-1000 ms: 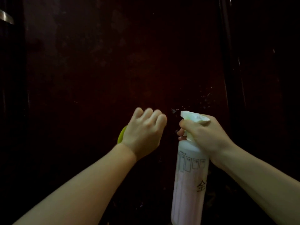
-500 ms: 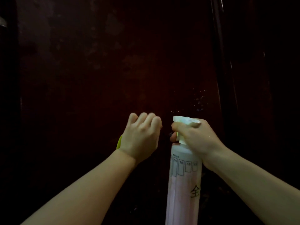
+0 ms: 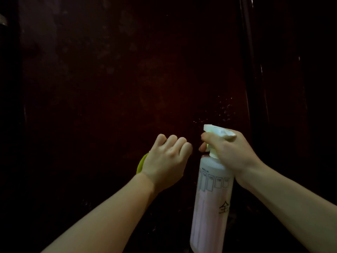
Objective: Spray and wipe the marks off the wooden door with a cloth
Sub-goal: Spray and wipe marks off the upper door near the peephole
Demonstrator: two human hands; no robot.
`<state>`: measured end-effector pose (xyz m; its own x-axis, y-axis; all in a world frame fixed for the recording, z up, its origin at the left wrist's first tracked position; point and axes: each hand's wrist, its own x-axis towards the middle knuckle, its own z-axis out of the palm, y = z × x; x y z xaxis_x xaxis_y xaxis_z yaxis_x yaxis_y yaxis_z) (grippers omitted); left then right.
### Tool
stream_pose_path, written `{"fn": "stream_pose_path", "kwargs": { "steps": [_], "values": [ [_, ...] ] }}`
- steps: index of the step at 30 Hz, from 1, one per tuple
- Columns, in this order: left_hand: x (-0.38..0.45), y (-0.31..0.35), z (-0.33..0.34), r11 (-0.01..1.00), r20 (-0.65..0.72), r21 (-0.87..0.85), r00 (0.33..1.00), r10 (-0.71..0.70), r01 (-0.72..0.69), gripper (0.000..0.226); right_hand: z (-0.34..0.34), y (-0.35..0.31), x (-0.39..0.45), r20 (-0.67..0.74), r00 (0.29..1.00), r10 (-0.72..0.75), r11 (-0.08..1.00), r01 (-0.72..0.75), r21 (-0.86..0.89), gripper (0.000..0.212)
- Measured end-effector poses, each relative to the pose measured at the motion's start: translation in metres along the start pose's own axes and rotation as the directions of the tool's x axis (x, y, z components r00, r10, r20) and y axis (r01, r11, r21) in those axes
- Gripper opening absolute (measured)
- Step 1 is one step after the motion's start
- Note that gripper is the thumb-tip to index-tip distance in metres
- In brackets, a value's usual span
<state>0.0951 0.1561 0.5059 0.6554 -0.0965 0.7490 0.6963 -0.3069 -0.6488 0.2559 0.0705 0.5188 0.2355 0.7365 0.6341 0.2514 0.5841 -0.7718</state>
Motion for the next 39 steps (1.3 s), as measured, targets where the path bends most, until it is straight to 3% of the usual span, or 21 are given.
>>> {"fn": "stream_pose_path", "kwargs": {
  "steps": [6, 11, 16, 19, 24, 27, 30, 32, 35, 39],
  "values": [
    [0.011, -0.007, -0.002, 1.000, -0.028, -0.009, 0.999, -0.026, 0.026, 0.008, -0.003, 0.000, 0.005, -0.095, 0.995, -0.025, 0.997, 0.017, -0.076, 0.021],
    [0.058, -0.028, -0.005, 0.981, -0.137, 0.017, 0.972, -0.189, 0.193, 0.009, -0.006, -0.002, 0.007, -0.014, 0.999, -0.032, 0.999, 0.032, -0.043, 0.020],
    [0.081, -0.036, -0.002, 0.973, -0.191, 0.025, 0.957, -0.220, 0.229, 0.009, -0.007, 0.005, 0.007, -0.049, 0.997, -0.061, 0.994, 0.056, -0.094, 0.024],
    [0.077, -0.030, -0.002, 0.988, -0.170, 0.039, 0.975, -0.142, 0.151, 0.005, -0.010, 0.012, 0.005, -0.082, 0.996, -0.045, 0.996, 0.038, -0.085, 0.022],
    [0.027, 0.012, 0.006, 0.987, 0.012, -0.047, 0.988, 0.151, -0.151, 0.011, -0.015, 0.016, 0.005, -0.101, 0.994, 0.031, 0.999, -0.033, -0.019, 0.020],
    [0.020, 0.012, 0.009, 0.979, 0.031, -0.062, 0.980, 0.197, -0.195, 0.011, -0.019, 0.015, 0.003, -0.092, 0.995, 0.049, 0.999, -0.048, 0.017, 0.020],
    [0.049, -0.006, 0.005, 0.998, -0.052, -0.054, 0.999, -0.017, 0.014, 0.005, -0.026, 0.010, 0.003, -0.078, 0.997, 0.026, 1.000, -0.025, 0.005, 0.021],
    [0.076, -0.019, 0.003, 0.977, -0.157, -0.047, 0.965, -0.212, 0.208, 0.004, -0.030, 0.007, 0.004, -0.079, 0.997, -0.002, 1.000, 0.000, -0.024, 0.021],
    [0.104, -0.027, 0.002, 0.952, -0.210, -0.008, 0.930, -0.302, 0.307, 0.008, -0.035, 0.006, 0.006, -0.085, 0.996, -0.032, 0.998, 0.026, -0.062, 0.023],
    [0.086, -0.006, 0.009, 0.999, -0.105, 0.000, 0.994, -0.032, 0.032, 0.002, -0.041, 0.007, 0.007, -0.111, 0.993, -0.044, 0.996, 0.036, -0.077, 0.019]
  ]
}}
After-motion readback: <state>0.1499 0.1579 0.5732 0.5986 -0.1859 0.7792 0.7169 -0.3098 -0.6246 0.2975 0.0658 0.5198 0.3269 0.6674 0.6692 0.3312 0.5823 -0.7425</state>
